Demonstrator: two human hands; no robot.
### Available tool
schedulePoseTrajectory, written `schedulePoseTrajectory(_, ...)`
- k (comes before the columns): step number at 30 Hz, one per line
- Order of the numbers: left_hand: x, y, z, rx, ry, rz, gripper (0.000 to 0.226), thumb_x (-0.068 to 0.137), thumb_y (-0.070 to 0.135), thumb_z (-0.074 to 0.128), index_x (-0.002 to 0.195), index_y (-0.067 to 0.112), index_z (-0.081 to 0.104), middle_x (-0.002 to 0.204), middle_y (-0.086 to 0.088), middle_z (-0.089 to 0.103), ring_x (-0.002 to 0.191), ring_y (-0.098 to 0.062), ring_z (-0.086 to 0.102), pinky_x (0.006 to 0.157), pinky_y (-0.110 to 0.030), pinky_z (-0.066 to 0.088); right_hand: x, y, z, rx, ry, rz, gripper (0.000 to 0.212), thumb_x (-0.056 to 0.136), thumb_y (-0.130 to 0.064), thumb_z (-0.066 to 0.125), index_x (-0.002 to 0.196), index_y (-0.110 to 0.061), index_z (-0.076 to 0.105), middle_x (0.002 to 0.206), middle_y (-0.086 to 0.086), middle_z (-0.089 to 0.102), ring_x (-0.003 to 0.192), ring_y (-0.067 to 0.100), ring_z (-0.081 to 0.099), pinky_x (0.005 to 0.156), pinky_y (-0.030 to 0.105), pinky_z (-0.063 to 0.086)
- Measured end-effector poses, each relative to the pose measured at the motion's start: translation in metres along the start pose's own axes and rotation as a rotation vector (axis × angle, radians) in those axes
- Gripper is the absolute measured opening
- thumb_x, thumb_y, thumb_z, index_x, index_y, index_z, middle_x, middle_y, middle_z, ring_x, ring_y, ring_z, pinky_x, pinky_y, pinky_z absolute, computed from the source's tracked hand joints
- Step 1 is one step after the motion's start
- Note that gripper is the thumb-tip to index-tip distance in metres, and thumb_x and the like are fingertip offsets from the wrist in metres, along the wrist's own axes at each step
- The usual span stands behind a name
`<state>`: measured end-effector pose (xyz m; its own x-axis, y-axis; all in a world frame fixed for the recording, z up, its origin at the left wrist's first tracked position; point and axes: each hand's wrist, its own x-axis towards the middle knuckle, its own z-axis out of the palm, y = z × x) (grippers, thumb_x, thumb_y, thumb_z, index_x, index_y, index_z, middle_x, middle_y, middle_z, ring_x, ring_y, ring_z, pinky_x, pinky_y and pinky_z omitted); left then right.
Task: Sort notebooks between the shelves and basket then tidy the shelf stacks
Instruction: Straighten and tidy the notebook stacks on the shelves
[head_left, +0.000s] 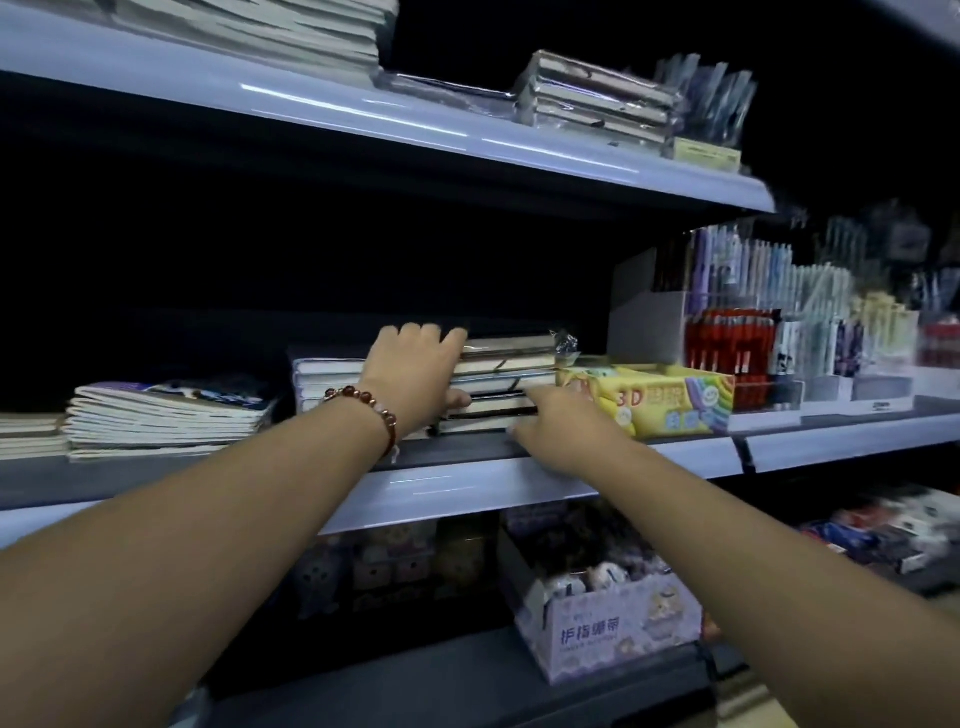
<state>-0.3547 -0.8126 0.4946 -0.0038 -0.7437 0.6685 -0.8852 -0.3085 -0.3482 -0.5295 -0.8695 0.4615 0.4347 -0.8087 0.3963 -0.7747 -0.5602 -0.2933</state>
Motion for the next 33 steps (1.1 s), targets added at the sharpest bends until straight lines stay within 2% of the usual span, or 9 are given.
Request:
schedulePoseTrajectory(4, 0.013, 0.001, 0.01, -0.03, -0.038, -0.014, 0.074, 0.084, 0.068, 0.058, 0.136, 0.018, 0.041, 0.115, -0.007, 0.064, 0.105, -0.029, 0.062, 0.077, -0.036, 0.042, 0.004, 0.008, 0.011, 0.019, 0.066, -0.027, 0.037, 0.095, -0.035, 0.049, 0.123, -0.012, 0.055, 0.129, 0.006, 0.052, 0.121, 0.031, 0.047, 0.077, 0.034, 0.037)
schedulePoseTrajectory(10, 0.013, -0.009, 0.011, -0.102, -0.092, -0.009, 0.076, 0.084, 0.062, 0.063, 0.139, 0.016, 0.038, 0.1, -0.004, 0.064, 0.095, -0.026, 0.062, 0.067, -0.034, 0.044, 0.001, 0.01, 0.03, 0.177, 0.24, 0.015, 0.045, 0.092, -0.031, 0.049, 0.132, -0.011, 0.045, 0.137, 0.009, 0.039, 0.123, 0.033, 0.044, 0.088, 0.041, 0.044)
schedulePoseTrajectory(17, 0.012, -0.007, 0.015, -0.078, -0.099, -0.004, 0.089, 0.08, 0.066, 0.066, 0.145, 0.016, 0.03, 0.107, -0.005, 0.064, 0.1, -0.028, 0.062, 0.073, -0.035, 0.046, 0.012, 0.013, 0.022, 0.244, 0.148, 0.081, 0.032, 0.089, -0.024, 0.053, 0.117, -0.008, 0.05, 0.114, 0.011, 0.058, 0.099, 0.029, 0.056, 0.066, 0.032, 0.04)
schedulePoseTrajectory(19, 0.011, -0.008, 0.018, -0.057, -0.096, -0.009, 0.092, 0.079, 0.067, 0.066, 0.145, 0.016, 0.028, 0.105, -0.004, 0.065, 0.099, -0.027, 0.063, 0.069, -0.033, 0.042, 0.017, 0.012, 0.021, 0.182, 0.099, 0.106, 0.039, 0.092, -0.02, 0.05, 0.128, -0.005, 0.046, 0.135, 0.017, 0.05, 0.123, 0.032, 0.048, 0.074, 0.035, 0.046)
schedulePoseTrajectory(21, 0.014, -0.006, 0.02, -0.017, -0.08, -0.022, 0.089, 0.079, 0.066, 0.067, 0.143, 0.016, 0.031, 0.103, -0.003, 0.065, 0.098, -0.027, 0.063, 0.068, -0.033, 0.038, 0.023, 0.011, 0.02, 0.086, 0.038, 0.127, 0.052, 0.095, -0.017, 0.047, 0.143, -0.002, 0.034, 0.156, 0.02, 0.028, 0.147, 0.032, 0.021, 0.097, 0.04, 0.043)
schedulePoseTrajectory(24, 0.019, 0.0, 0.021, 0.013, -0.084, -0.056, 0.082, 0.078, 0.061, 0.072, 0.136, 0.015, 0.035, 0.102, -0.005, 0.066, 0.097, -0.029, 0.064, 0.069, -0.033, 0.037, 0.026, 0.008, 0.015, 0.022, -0.068, 0.151, 0.066, 0.096, -0.015, 0.044, 0.154, -0.002, 0.014, 0.162, 0.02, 0.013, 0.151, 0.031, 0.002, 0.113, 0.042, 0.029)
schedulePoseTrajectory(27, 0.017, 0.0, 0.024, -0.051, -0.097, -0.073, 0.083, 0.079, 0.059, 0.073, 0.136, 0.014, 0.034, 0.1, -0.004, 0.065, 0.094, -0.028, 0.064, 0.069, -0.034, 0.042, 0.021, 0.009, 0.011, 0.055, -0.068, 0.13, 0.069, 0.097, -0.016, 0.044, 0.155, -0.003, 0.011, 0.161, 0.021, 0.016, 0.151, 0.032, 0.005, 0.111, 0.041, 0.032)
schedulePoseTrajectory(31, 0.011, 0.001, 0.027, 0.024, -0.07, -0.069, 0.106, 0.071, 0.074, 0.069, 0.148, 0.018, 0.021, 0.113, -0.004, 0.066, 0.104, -0.029, 0.062, 0.079, -0.036, 0.042, 0.013, 0.015, 0.022, 0.146, 0.106, 0.039, 0.055, 0.094, -0.019, 0.047, 0.149, -0.013, 0.038, 0.148, 0.018, 0.041, 0.135, 0.034, 0.041, 0.089, 0.036, 0.046)
schedulePoseTrajectory(33, 0.009, 0.004, 0.029, 0.08, -0.047, -0.082, 0.109, 0.07, 0.074, 0.069, 0.149, 0.018, 0.019, 0.119, -0.006, 0.065, 0.111, -0.03, 0.06, 0.084, -0.037, 0.041, 0.014, 0.017, 0.025, 0.133, 0.136, 0.013, 0.053, 0.096, -0.021, 0.046, 0.149, -0.018, 0.041, 0.146, 0.018, 0.042, 0.133, 0.034, 0.043, 0.089, 0.036, 0.047)
